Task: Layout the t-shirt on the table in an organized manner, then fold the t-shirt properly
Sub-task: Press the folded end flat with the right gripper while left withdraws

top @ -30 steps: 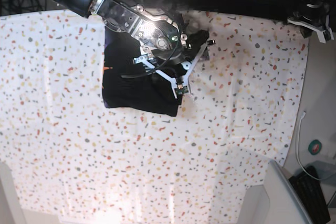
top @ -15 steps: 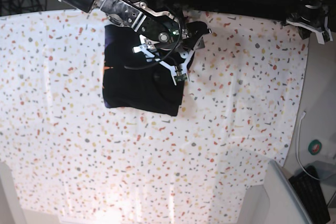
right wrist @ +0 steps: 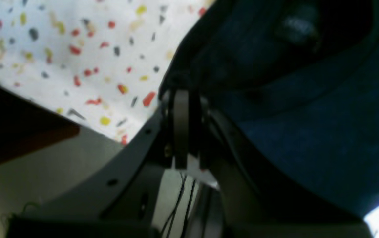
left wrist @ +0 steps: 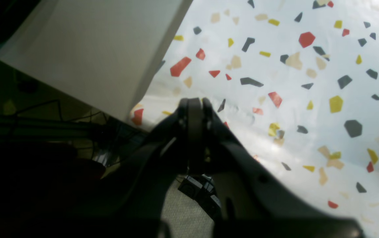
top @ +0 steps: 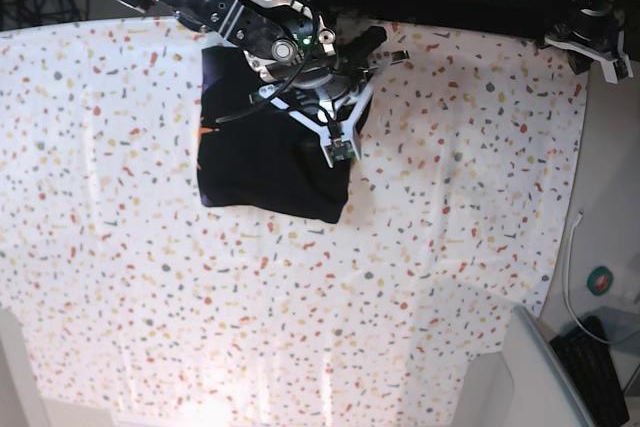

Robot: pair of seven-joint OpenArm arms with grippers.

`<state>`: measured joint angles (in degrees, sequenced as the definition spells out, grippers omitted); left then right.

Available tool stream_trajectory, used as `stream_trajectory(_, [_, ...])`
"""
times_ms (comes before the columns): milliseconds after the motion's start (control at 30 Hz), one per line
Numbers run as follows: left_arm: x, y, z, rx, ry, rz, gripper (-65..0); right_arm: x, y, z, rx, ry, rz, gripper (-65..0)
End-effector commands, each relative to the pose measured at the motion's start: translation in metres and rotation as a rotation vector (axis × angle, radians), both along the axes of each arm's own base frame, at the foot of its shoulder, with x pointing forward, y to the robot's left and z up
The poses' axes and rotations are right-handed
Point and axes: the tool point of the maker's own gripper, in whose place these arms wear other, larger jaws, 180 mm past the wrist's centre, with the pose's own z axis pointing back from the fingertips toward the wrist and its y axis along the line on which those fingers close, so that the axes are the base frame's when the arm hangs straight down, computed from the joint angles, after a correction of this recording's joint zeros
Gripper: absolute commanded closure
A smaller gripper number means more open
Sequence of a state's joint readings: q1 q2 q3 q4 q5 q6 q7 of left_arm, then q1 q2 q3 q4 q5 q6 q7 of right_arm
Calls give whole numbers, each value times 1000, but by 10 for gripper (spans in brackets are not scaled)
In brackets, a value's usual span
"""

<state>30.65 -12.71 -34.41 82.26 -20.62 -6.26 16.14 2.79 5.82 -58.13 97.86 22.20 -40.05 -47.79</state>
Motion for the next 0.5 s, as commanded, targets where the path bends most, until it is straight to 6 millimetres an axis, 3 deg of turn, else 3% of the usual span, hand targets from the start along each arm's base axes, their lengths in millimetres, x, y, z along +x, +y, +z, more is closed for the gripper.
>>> stream_trajectory(0, [11,7,12,26,-39,-8,0,2,7,12,34,-27,3,0])
stream_trajectory(133, [15,5,13,26,-48,-8,0,-20,18,12,54,2,108,0])
stream_trajectory(467, [16,5,13,24,-52,-7,0,-21,16,1,29,23,104,0])
